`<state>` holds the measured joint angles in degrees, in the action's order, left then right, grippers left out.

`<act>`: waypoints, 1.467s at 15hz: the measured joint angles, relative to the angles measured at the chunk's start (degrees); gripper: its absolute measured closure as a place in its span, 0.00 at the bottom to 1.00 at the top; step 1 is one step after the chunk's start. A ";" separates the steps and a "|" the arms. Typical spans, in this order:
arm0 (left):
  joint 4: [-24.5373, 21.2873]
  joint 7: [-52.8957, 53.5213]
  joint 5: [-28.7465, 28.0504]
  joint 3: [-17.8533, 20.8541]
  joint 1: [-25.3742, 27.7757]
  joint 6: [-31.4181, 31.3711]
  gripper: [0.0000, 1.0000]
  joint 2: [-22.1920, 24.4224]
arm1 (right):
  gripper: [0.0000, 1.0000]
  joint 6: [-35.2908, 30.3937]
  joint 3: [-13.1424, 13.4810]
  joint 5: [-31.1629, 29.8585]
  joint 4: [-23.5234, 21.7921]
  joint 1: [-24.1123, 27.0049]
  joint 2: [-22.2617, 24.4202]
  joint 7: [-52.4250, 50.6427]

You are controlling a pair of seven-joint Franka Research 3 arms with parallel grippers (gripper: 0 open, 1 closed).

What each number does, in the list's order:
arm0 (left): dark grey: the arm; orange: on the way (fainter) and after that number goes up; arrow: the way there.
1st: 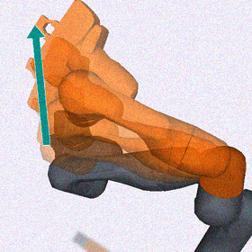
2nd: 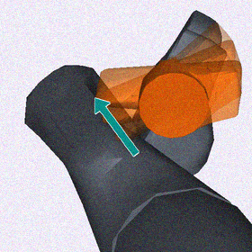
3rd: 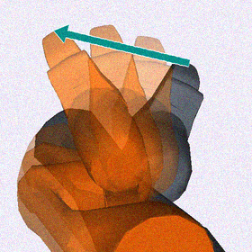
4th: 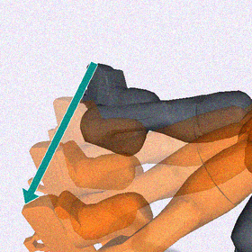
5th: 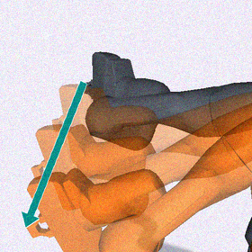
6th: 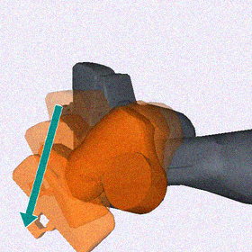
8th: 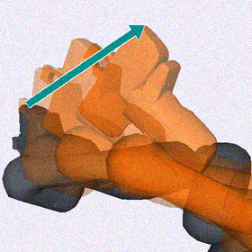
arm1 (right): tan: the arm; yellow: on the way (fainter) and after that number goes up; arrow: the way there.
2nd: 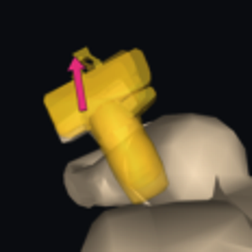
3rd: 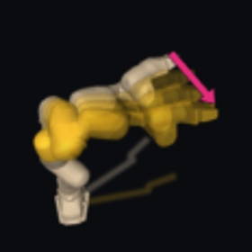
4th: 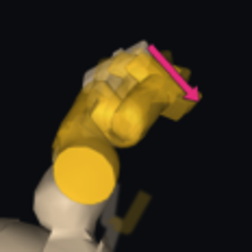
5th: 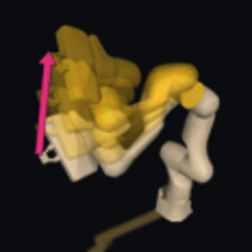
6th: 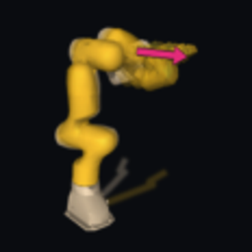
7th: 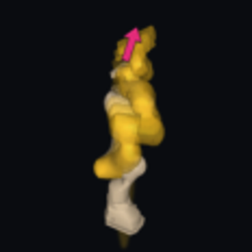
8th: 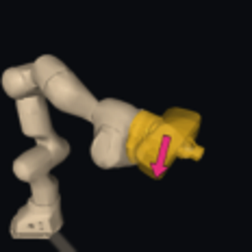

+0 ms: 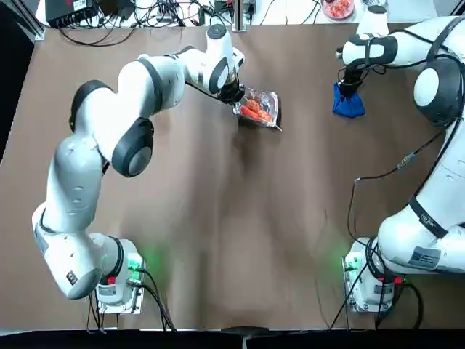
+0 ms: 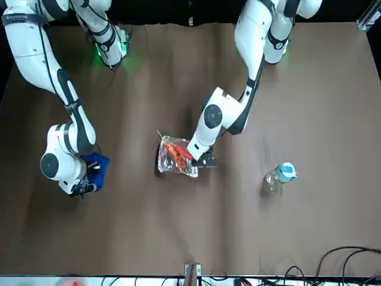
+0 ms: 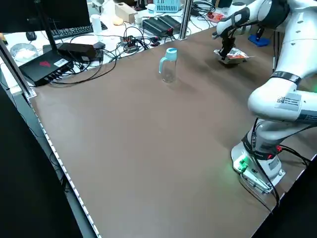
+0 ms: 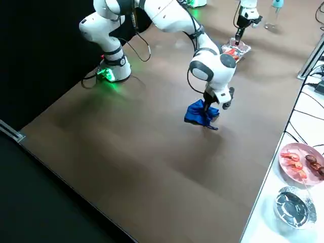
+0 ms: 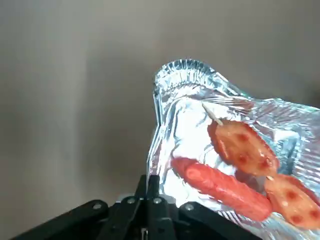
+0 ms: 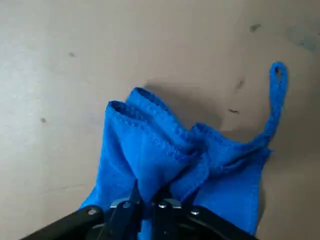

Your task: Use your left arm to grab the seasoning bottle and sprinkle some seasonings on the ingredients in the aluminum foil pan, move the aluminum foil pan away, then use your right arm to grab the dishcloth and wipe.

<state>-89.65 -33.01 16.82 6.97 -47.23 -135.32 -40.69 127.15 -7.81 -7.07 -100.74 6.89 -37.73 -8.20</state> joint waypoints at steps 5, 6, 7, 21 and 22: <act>-11.36 -0.68 1.25 -2.40 1.57 0.46 0.99 11.57 | 0.90 -3.68 -0.52 0.03 2.00 -2.28 1.10 2.10; -13.73 -0.68 1.59 -2.88 1.72 0.55 0.99 13.77 | 0.90 -5.57 -0.67 0.03 2.48 -3.15 1.89 3.43; -15.90 -0.72 2.22 -3.34 1.73 0.56 0.99 15.68 | 0.90 -7.92 -0.78 0.16 2.98 -4.26 2.99 4.81; -29.42 -7.51 7.15 -9.15 1.50 0.51 0.99 22.50 | 0.90 -4.46 -0.95 10.28 8.39 -30.76 2.47 42.98; -29.62 -7.51 7.26 -9.42 1.49 0.50 0.99 22.38 | 0.90 -3.97 -0.91 10.26 8.83 -31.75 1.50 44.30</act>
<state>-119.28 -40.52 24.08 -2.45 -45.74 -134.82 -18.31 123.18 -8.72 3.19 -91.91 -24.85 -36.23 36.10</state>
